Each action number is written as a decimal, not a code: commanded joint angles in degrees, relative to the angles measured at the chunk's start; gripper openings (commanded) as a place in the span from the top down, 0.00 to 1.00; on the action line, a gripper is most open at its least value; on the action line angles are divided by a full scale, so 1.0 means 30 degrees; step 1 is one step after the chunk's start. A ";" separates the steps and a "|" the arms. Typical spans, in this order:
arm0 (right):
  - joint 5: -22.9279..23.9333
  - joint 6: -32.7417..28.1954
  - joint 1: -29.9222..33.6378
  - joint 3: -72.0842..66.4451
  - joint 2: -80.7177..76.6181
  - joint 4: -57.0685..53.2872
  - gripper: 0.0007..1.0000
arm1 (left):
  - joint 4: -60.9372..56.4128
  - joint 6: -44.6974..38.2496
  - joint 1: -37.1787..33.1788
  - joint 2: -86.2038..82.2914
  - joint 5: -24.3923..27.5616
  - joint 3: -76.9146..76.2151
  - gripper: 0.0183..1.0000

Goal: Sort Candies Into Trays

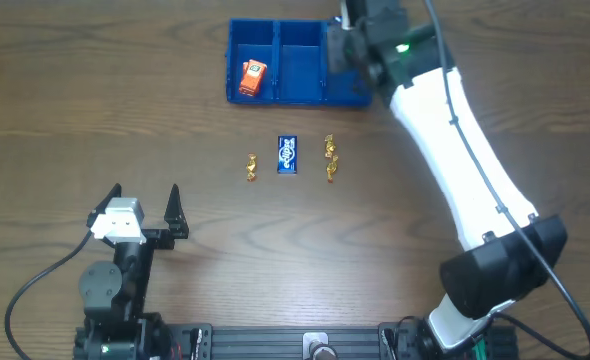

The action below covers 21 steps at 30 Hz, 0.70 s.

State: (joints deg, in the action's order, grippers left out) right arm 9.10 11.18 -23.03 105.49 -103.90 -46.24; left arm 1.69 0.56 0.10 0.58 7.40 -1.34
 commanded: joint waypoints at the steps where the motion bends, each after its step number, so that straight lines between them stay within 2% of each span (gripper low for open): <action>1: 0.1268 0.1035 -0.0976 0.0255 -0.1464 0.2441 0.96 | 0.0678 -0.0131 -0.0058 -0.0109 0.0401 0.0357 0.00; 6: 0.1457 0.1457 -0.1523 0.0262 -0.4007 0.4306 0.96 | 0.0678 -0.0131 -0.0058 -0.0109 0.0401 0.0357 0.00; 11: 0.1661 0.2703 -0.1829 0.0255 -0.6324 0.5799 0.96 | 0.0678 -0.0124 -0.0058 -0.0109 0.0401 0.0357 0.00; 21: 0.2280 0.3220 -0.1843 0.0255 -0.7096 0.6302 0.96 | 0.0678 -0.0124 -0.0058 -0.0109 0.0401 0.0357 0.00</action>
State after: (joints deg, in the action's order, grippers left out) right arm 13.58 19.14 -28.47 105.69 -124.29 -27.55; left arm 1.69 0.58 0.10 0.58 7.40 -1.34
